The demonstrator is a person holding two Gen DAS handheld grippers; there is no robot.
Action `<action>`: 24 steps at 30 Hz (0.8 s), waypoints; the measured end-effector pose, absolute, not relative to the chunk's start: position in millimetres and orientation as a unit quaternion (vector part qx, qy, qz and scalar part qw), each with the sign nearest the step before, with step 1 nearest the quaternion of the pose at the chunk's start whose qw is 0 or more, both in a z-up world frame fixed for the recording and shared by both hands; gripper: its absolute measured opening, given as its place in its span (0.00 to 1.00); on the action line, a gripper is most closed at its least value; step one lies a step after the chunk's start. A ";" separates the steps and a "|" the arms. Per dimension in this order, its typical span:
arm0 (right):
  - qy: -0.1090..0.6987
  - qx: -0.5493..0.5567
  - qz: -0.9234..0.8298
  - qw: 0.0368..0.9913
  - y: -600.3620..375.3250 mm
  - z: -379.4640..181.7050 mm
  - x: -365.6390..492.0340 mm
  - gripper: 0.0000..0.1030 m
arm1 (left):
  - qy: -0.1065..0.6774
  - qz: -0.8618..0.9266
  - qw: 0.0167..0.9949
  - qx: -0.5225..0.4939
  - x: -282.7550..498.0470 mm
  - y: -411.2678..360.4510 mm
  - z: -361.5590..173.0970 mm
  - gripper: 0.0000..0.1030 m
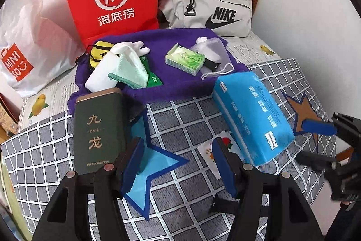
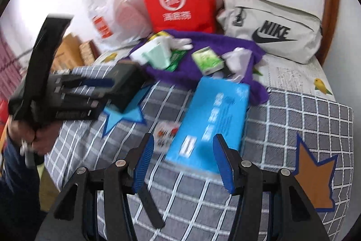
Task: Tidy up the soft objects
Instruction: 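Move both open tools back from the towel toward the items on the bed cover, then grasp the tomato-print snack packet with the left tool while the right tool grasps the black watch strap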
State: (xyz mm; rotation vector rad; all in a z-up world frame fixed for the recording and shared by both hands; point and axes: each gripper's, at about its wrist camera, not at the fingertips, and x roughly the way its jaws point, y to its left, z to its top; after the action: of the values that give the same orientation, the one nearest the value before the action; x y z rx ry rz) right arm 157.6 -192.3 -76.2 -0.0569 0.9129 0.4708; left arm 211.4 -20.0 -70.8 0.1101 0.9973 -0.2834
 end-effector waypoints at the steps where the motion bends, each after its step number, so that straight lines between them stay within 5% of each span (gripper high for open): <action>1: 0.437 -0.030 0.229 0.870 -191.2 -79.6 152.7 0.52 | 0.475 -0.137 0.867 0.063 209.4 -23.6 -72.8 0.59; 24: 0.472 0.049 0.146 0.868 -283.3 -134.1 124.5 0.53 | 0.483 -0.253 0.810 0.214 200.3 -94.4 -154.2 0.73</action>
State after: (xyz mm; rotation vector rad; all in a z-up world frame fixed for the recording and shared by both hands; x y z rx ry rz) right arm 124.5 -283.3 -134.1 0.1027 0.9869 0.3048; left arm 200.3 -94.4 -154.2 0.4570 1.0332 -0.5412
